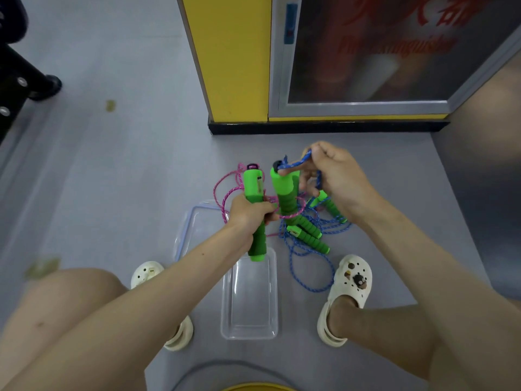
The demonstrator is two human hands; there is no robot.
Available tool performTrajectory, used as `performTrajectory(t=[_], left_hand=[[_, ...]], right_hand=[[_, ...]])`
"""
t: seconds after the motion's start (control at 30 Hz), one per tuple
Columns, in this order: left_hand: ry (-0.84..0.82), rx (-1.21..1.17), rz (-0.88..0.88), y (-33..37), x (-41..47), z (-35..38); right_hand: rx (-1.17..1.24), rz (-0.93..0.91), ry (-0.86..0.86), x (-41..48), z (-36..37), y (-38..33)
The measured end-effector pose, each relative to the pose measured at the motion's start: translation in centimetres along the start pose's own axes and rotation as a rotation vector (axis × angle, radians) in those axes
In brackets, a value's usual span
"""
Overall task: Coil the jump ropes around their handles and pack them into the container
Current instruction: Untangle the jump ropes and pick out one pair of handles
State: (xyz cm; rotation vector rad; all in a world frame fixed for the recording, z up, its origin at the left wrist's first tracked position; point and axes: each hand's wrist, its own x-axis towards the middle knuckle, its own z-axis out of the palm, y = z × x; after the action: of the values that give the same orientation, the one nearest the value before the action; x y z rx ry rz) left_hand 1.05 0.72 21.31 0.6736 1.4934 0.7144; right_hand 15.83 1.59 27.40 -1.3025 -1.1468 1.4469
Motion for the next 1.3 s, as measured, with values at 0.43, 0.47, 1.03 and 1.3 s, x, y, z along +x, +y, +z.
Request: performTrajectory(t=[0.43,0.47,1.03,1.3], left_hand=[[0.068,0.021,-0.118,-0.1,0.1,-3.6],[0.051,-0.011,-0.120,0.0,0.0,-3.7],[-0.325,-0.144,0.031,3.1,-2.0,-2.8],[-0.148,-0.224,0.043,4.5,-1.1,-6.3]], right_hand=[[0.174,0.193,0.326,0.3,-3.6,1.2],[0.108,0.227,0.307,0.3,-3.5,1.6],[-0.454,0.276,-0.149,-0.8,0.5,3.2],[0.212,0.603,0.263,0.9,-1.5,4.0]])
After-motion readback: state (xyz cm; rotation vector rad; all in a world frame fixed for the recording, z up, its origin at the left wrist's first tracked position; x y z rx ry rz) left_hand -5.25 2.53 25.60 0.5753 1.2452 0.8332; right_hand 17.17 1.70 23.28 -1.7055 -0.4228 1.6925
